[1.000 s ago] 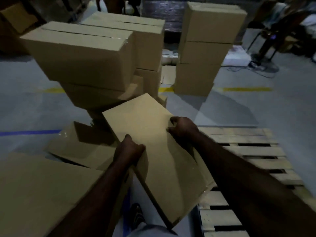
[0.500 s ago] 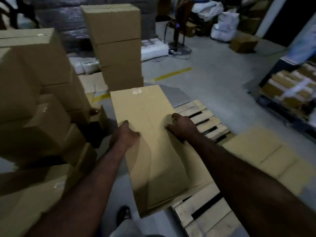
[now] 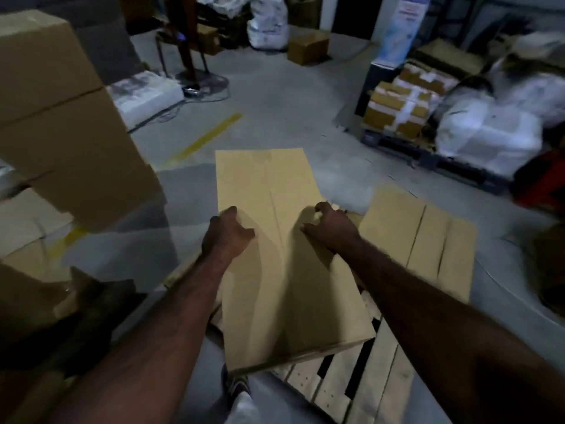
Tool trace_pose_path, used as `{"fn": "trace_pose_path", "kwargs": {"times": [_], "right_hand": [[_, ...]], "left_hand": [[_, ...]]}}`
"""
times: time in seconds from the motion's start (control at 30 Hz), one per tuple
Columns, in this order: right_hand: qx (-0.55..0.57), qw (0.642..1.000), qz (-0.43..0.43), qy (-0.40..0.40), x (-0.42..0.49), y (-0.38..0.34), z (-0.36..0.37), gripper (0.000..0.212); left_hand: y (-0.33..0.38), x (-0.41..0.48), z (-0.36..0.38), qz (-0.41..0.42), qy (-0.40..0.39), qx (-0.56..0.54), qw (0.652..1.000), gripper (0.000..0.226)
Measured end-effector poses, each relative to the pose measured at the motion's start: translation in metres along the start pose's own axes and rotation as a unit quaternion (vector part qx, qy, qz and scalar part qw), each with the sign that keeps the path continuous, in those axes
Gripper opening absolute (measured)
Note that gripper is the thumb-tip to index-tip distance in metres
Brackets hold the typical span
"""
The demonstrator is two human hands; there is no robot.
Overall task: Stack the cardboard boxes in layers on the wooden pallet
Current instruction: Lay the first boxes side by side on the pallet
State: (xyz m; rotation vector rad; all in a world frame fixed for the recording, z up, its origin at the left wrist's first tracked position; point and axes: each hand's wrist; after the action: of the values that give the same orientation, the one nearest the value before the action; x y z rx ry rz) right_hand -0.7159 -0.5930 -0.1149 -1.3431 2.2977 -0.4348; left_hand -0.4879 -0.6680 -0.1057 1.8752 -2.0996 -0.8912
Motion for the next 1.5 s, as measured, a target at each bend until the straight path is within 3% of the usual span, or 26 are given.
{"fn": "trace_pose_path", "kwargs": {"times": [0.3,0.57,0.73,1.03,1.2,1.5], "right_hand": [[0.059,0.991,0.097,0.072,0.097,-0.014,-0.032,0.075],[0.096,0.976,0.162,0.112,0.182,0.028,-0.046,0.074],[0.108,0.969,0.203,0.092,0.263,0.08,-0.038,0.072],[0.116,0.952,0.28,0.053,0.421,0.233,0.019,0.07],[0.115,0.947,0.296,0.039,0.473,0.3,0.062,0.068],[0.124,0.942,0.31,0.03,0.51,0.356,0.107,0.07]], "left_hand": [[0.07,0.15,-0.016,0.097,-0.03,0.018,0.995,0.092],[0.141,0.253,0.035,0.143,-0.067,0.051,0.986,0.087],[0.176,0.33,0.105,0.135,-0.093,0.062,0.984,0.098],[0.225,0.484,0.299,0.17,-0.147,0.089,0.97,0.101],[0.223,0.531,0.387,0.183,-0.158,0.083,0.967,0.1],[0.209,0.562,0.472,0.175,-0.167,0.076,0.967,0.099]]}}
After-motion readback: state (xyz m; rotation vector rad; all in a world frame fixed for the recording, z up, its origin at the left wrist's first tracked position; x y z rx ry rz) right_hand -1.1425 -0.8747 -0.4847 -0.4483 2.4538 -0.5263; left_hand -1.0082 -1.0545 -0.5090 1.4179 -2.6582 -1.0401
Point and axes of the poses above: each hand's wrist, its own x-axis towards the middle knuckle, its own z-axis out of the palm, y = z × x, and after that the axes turned 1 degree about x, right-handed
